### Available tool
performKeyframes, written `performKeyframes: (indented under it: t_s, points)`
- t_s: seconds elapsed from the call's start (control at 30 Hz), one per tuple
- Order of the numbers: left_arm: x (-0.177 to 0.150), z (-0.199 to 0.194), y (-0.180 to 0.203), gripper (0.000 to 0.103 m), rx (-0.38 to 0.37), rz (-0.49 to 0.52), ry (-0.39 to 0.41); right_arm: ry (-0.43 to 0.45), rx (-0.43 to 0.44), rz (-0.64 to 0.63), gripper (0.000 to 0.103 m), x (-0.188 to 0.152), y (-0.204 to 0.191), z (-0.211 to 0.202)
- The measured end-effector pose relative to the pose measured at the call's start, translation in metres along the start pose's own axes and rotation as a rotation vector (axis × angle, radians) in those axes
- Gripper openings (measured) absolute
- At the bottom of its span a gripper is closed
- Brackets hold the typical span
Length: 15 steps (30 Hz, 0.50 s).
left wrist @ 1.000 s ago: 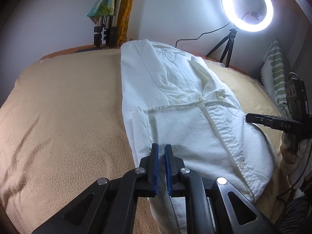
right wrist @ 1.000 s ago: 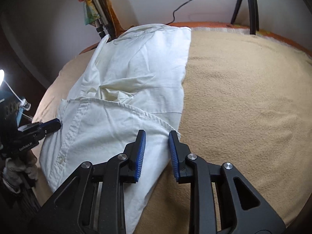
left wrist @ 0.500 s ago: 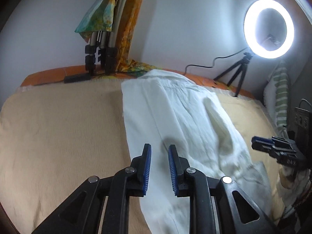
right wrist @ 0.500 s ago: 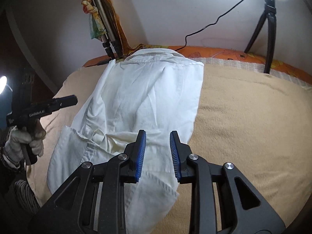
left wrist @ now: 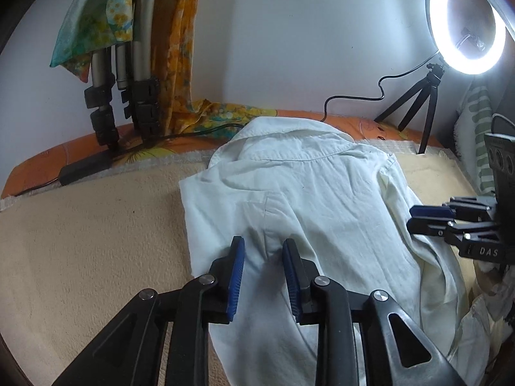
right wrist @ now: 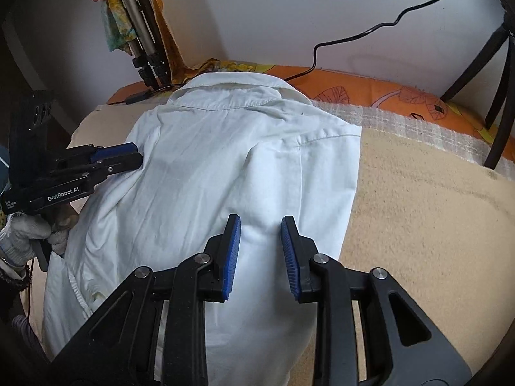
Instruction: Fold small clothes
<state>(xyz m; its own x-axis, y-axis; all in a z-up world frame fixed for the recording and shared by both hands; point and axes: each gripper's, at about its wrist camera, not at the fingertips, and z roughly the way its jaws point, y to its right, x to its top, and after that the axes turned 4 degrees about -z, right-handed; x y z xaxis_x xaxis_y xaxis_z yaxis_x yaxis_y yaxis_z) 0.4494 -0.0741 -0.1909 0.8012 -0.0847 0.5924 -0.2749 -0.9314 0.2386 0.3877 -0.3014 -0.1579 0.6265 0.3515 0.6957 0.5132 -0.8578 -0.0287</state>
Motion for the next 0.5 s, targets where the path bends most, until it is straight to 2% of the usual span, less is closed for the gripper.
performKeyframes:
  t_s: [0.07,0.1,0.13,0.2,0.27,0.33,0.5]
  points:
    - [0.005,-0.008,-0.004,0.03,0.014,0.002,0.019,0.041,0.006,0.018,0.029,0.004,0.01,-0.007]
    - [0.008,-0.013,-0.008,0.032,0.015,-0.007,0.042,0.065,0.016,0.034,0.035,0.005,0.015,-0.011]
    - [0.011,-0.018,-0.015,0.035,0.012,-0.021,0.064,0.093,0.015,0.054,0.047,0.007,0.023,-0.017]
    - [0.017,-0.024,-0.031,0.037,0.031,-0.051,0.089,0.138,-0.026,0.092,0.065,0.01,0.039,-0.023]
    - [0.022,-0.022,-0.045,0.037,0.053,-0.068,0.089,0.13,-0.044,0.134,0.066,0.014,0.056,-0.018]
    - [0.025,-0.015,-0.054,0.037,0.049,-0.076,0.055,0.105,-0.032,0.167,0.066,0.016,0.068,-0.008]
    - [0.033,0.008,-0.059,0.037,-0.016,-0.093,-0.006,0.089,0.032,0.194,0.066,0.023,0.075,0.014]
